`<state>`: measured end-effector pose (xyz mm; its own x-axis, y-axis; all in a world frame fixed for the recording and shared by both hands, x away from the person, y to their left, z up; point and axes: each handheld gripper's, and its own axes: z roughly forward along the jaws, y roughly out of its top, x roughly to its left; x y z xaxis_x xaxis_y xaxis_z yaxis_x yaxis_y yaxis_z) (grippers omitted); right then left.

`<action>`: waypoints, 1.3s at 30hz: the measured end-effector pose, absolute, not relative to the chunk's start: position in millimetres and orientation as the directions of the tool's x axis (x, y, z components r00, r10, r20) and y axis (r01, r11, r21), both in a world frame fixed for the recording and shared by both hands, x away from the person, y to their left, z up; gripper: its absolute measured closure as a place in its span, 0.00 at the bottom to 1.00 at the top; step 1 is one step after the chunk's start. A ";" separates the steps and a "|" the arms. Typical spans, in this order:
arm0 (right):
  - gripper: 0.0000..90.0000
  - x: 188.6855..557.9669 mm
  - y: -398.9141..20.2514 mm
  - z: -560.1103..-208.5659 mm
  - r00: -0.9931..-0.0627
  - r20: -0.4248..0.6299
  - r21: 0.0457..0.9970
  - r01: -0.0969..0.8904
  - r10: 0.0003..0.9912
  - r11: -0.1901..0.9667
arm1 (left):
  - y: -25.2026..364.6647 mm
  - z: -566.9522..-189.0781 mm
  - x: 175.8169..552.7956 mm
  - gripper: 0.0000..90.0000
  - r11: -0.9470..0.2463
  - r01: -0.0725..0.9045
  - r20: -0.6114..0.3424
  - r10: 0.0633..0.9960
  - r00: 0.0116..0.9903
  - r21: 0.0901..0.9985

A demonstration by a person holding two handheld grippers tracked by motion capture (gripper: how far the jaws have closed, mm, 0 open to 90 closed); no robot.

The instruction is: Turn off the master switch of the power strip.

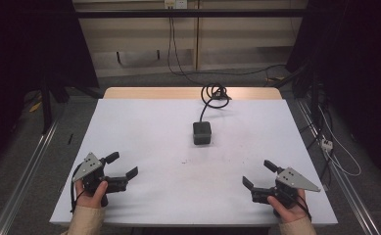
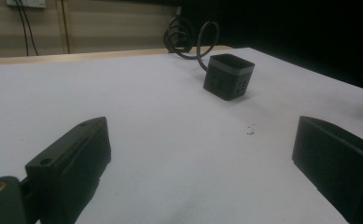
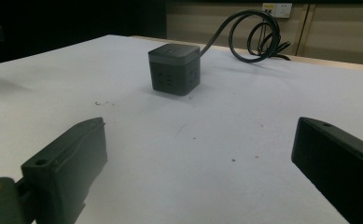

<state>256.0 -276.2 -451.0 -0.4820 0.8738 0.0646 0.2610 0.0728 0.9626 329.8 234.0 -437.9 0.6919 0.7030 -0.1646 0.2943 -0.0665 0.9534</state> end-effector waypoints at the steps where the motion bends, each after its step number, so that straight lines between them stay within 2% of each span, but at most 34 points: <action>1: 0.03 256.5 -275.7 -450.9 -0.478 0.067 0.962 0.262 0.876 0.070 | 234.3 -437.7 329.8 0.05 -0.069 0.291 -0.161 0.702 0.694 0.954; 18: 0.03 271.0 -272.0 -436.8 -0.476 0.042 0.968 0.239 0.879 0.082 | 237.0 -436.2 330.6 0.05 -0.059 0.284 -0.161 0.708 0.688 0.957; 39: 0.04 316.2 -248.4 -426.5 -0.502 0.043 0.940 0.313 0.864 0.135 | 242.8 -436.9 330.2 0.05 -0.050 0.288 -0.167 0.715 0.679 0.956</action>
<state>316.2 -248.4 -426.5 -0.5024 0.8636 0.0426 0.3125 0.1355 0.9402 330.2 242.8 -436.9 0.6785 0.7154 -0.1668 0.2881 -0.0504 0.9563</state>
